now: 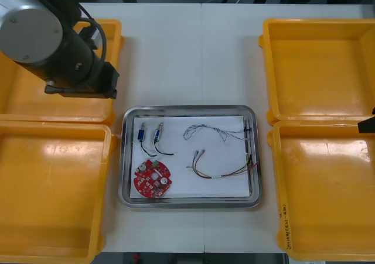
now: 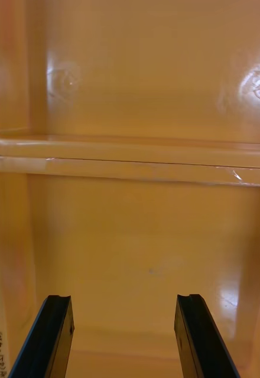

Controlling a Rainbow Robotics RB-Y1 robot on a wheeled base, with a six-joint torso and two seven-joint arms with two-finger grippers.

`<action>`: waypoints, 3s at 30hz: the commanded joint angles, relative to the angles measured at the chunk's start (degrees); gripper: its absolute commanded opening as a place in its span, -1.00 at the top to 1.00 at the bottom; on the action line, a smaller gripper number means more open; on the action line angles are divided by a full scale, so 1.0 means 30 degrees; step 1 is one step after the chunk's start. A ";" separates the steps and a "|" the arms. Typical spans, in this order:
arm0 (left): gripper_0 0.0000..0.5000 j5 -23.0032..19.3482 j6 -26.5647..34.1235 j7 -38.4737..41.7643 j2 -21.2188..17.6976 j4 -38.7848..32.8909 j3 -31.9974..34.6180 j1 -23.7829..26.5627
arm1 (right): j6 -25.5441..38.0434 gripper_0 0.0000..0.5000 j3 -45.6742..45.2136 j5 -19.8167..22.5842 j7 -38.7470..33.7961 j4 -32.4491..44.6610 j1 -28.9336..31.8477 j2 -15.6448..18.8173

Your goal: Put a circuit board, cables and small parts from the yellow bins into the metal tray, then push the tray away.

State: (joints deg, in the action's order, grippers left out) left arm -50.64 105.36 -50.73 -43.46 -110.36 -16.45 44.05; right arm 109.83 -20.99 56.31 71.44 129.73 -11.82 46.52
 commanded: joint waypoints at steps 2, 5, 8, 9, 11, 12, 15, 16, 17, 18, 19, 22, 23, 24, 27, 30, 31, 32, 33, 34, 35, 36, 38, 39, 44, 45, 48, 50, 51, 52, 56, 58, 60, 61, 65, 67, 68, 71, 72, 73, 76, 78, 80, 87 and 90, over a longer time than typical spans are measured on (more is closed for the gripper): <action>-1.00 -0.1286 0.1324 -0.1927 -0.2035 0.0048 0.2260 0.0199 | 0.0055 -1.00 0.1283 0.0742 -0.0493 0.1523 -0.1070 0.1894; -1.00 -0.1432 0.1545 -0.2777 -0.2621 0.0311 0.2934 0.0082 | 0.0055 -1.00 0.2454 0.0713 -0.0523 0.2372 -0.1568 0.2334; -1.00 -0.1666 0.1545 -0.3685 -0.3178 0.0311 0.4105 -0.0621 | 0.0055 -1.00 0.3861 0.1094 -0.0523 0.3339 -0.2476 0.2480; -1.00 -0.1725 0.1545 -0.3773 -0.3266 0.0311 0.4369 -0.0768 | 0.0055 -1.00 0.4124 0.1182 -0.0523 0.3427 -0.2682 0.2480; -1.00 -0.1813 0.1545 -0.4242 -0.3383 0.0311 0.5131 -0.1295 | 0.0055 -1.00 0.5003 0.1445 -0.0405 0.3661 -0.3385 0.2480; -1.00 -0.1842 0.1545 -0.4476 -0.3471 0.0282 0.5570 -0.1676 | 0.0055 -1.00 0.5589 0.1592 -0.0376 0.3808 -0.3853 0.2480; -1.00 -0.1842 0.1545 -0.5150 -0.3647 0.0106 0.6449 -0.2613 | 0.0055 -1.00 0.7288 0.1826 -0.0259 0.4306 -0.5025 0.2480; -1.00 -0.1872 0.1545 -0.5384 -0.3705 0.0048 0.6771 -0.2965 | 0.0055 -1.00 0.8050 0.1826 -0.0230 0.4482 -0.5523 0.2451; -1.00 -0.1842 0.1545 -0.5589 -0.3705 -0.0040 0.7035 -0.3346 | 0.0010 -1.00 0.8783 0.1826 -0.0142 0.4628 -0.6051 0.2451; -1.00 -0.1842 0.1545 -0.5736 -0.3735 -0.0128 0.7182 -0.3522 | -0.0020 -1.00 0.9193 0.1826 -0.0142 0.4687 -0.6314 0.2422; -1.00 -0.1784 0.1545 -0.5912 -0.3735 -0.0245 0.7475 -0.3902 | -0.0078 -1.00 0.9954 0.1826 -0.0083 0.4745 -0.6812 0.2334; -1.00 -0.1754 0.1545 -0.6029 -0.3735 -0.0450 0.8119 -0.4605 | -0.0107 -1.00 1.1624 0.1826 0.0063 0.4716 -0.8131 0.1836; -1.00 -0.1784 0.1545 -0.6087 -0.3735 -0.0538 0.8295 -0.4869 | -0.0107 -1.00 1.2210 0.1797 0.0122 0.4657 -0.8629 0.1601; -1.00 -0.1813 0.1545 -0.6117 -0.3735 -0.0538 0.8412 -0.4986 | -0.0107 -1.00 1.2474 0.1797 0.0151 0.4657 -0.8834 0.1484; -1.00 -0.1842 0.1545 -0.6234 -0.3705 -0.0714 0.9027 -0.5660 | -0.0107 -1.00 1.3499 0.1768 0.0298 0.4628 -0.9596 0.1015; -1.00 -0.1842 0.1545 -0.6380 -0.3705 -0.1036 0.9672 -0.6393 | -0.0107 -1.00 1.4701 0.1680 0.0649 0.4599 -1.0152 0.0605; -1.00 -0.1872 0.1545 -0.6439 -0.3705 -0.1212 0.9906 -0.6715 | -0.0107 -1.00 1.5140 0.1680 0.0796 0.4540 -1.0387 0.0400; -1.00 -0.1872 0.1545 -0.6498 -0.3705 -0.1388 1.0199 -0.6979 | -0.0078 -1.00 1.5550 0.1592 0.0913 0.4511 -1.0592 0.0254; -1.00 -0.1872 0.1545 -0.6527 -0.3735 -0.1447 1.0287 -0.7096 | -0.0078 -1.00 1.5697 0.1504 0.0971 0.4482 -1.0650 0.0166; -1.00 -0.1872 0.1545 -0.6527 -0.3705 -0.1593 1.0463 -0.7330 | -0.0049 -1.00 1.5960 0.1358 0.1059 0.4452 -1.0767 -0.0039; -1.00 -0.1901 0.1545 -0.6585 -0.3705 -0.1681 1.0668 -0.7594 | -0.0020 -1.00 1.6165 0.1152 0.1177 0.4394 -1.0797 -0.0244; -1.00 -0.1901 0.1545 -0.6615 -0.3735 -0.1710 1.0756 -0.7682 | -0.0020 -1.00 1.6224 0.1094 0.1323 0.4364 -1.0826 -0.0332; -1.00 -0.1930 0.1545 -0.6732 -0.3705 -0.1886 1.0990 -0.8092 | 0.0010 -1.00 1.6488 0.0684 0.2612 0.4159 -1.1002 -0.0772; -1.00 -0.1930 0.1545 -0.6761 -0.3705 -0.1945 1.1019 -0.8180 | 0.0010 -1.00 1.6576 0.0654 0.2964 0.4101 -1.1090 -0.0830; -1.00 -0.1901 0.1545 -0.6878 -0.3705 -0.2736 1.1312 -0.9088 | 0.0039 -1.00 1.8158 0.0274 0.5776 0.3193 -1.2144 -0.2061; -1.00 -0.1930 0.1545 -0.6878 -0.3705 -0.2853 1.1342 -0.9176 | 0.0039 -1.00 1.8333 0.0098 0.6040 0.3134 -1.2232 -0.2237; -1.00 -0.1989 0.1545 -0.6937 -0.3705 -0.3497 1.1605 -0.9850 | 0.0055 -1.00 1.9681 -0.0957 0.7212 0.2489 -1.3023 -0.3526; -1.00 -0.2047 0.1545 -0.6937 -0.3705 -0.3761 1.1840 -1.0143 | 0.0055 -1.00 2.0384 -0.1514 0.7739 0.1962 -1.3346 -0.4141; -1.00 -0.2106 0.1545 -0.6966 -0.3705 -0.3878 1.1928 -1.0318 | 0.0055 -1.00 2.0794 -0.1894 0.8032 0.1552 -1.3492 -0.4551; -1.00 -0.2106 0.1545 -0.6966 -0.3705 -0.3937 1.1957 -1.0377 | 0.0055 -1.00 2.0970 -0.2041 0.8179 0.1347 -1.3551 -0.4785; -1.00 -0.2252 0.1545 -0.7025 -0.3705 -0.4200 1.2309 -1.0846 | 0.0055 -1.00 2.2259 -0.2891 0.8911 -0.0235 -1.3902 -0.5987; -1.00 -0.2282 0.1545 -0.7025 -0.3676 -0.4376 1.2426 -1.0992 | 0.0055 -1.00 2.2816 -0.3242 0.8911 -0.0792 -1.3902 -0.6485; -1.00 -0.2282 0.1545 -0.7054 -0.3617 -0.4435 1.2543 -1.1109 | -0.0020 -1.00 2.3607 -0.3711 0.8911 -0.1231 -1.3902 -0.6895; -1.00 -0.2282 0.1545 -0.7054 -0.3588 -0.4435 1.2572 -1.1139 | -0.0078 -1.00 2.3783 -0.3799 0.8911 -0.1290 -1.3873 -0.6953; -1.00 -0.2282 0.1545 -0.7084 -0.3354 -0.4523 1.2689 -1.1139 | -0.0606 -1.00 2.5335 -0.4531 0.8764 -0.1466 -1.3785 -0.7012; -1.00 -0.2282 0.1545 -0.7084 -0.3266 -0.4523 1.2748 -1.1139 | -0.0898 -1.00 2.6068 -0.5146 0.8735 -0.1524 -1.3580 -0.7071; -1.00 -0.2282 0.1545 -0.7084 -0.3207 -0.4493 1.2748 -1.1139 | -0.0928 -1.00 2.6244 -0.5322 0.8706 -0.1524 -1.3492 -0.7100; -1.00 -0.2282 0.1545 -0.7084 -0.3207 -0.4523 1.2748 -1.1168 | -0.1133 -1.00 2.6624 -0.5527 0.8823 -0.2139 -1.3170 -0.7422; -1.00 -0.2282 0.1545 -0.7084 -0.3207 -0.4523 1.2748 -1.1168 | -0.1191 -1.00 2.6712 -0.5469 0.8852 -0.2520 -1.3082 -0.7656; -1.00 -0.2282 0.1545 -0.7084 -0.3207 -0.4523 1.2748 -1.1168 | -0.1279 -1.00 2.6771 -0.5439 0.8852 -0.2872 -1.3023 -0.7832; -1.00 -0.2282 0.1545 -0.7084 -0.3207 -0.4523 1.2748 -1.1168 | -0.1572 -1.00 2.7035 -0.5586 0.8735 -0.3546 -1.2818 -0.8272; -1.00 -0.2282 0.1545 -0.7084 -0.3207 -0.4523 1.2748 -1.1168 | -0.1807 -1.00 2.7298 -0.6025 0.8647 -0.3839 -1.2584 -0.8477; -1.00 -0.2282 0.1545 -0.7084 -0.3207 -0.4523 1.2748 -1.1168 | -0.1982 -1.00 2.7503 -0.6494 0.8618 -0.4073 -1.2349 -0.8711; -1.00 -0.2282 0.1545 -0.7084 -0.3207 -0.4523 1.2748 -1.1168 | -0.2686 -1.00 2.8734 -0.7871 0.8325 -0.4659 -1.1676 -0.9092; -1.00 -0.2282 0.1545 -0.7084 -0.3207 -0.4523 1.2748 -1.1168 | -0.2803 -1.00 2.9261 -0.8369 0.8237 -0.4630 -1.1471 -0.9092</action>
State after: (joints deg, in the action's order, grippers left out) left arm -57.00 109.61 -67.02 -51.88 -122.21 19.83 11.56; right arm 102.19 64.35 32.52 96.92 115.39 -47.49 20.77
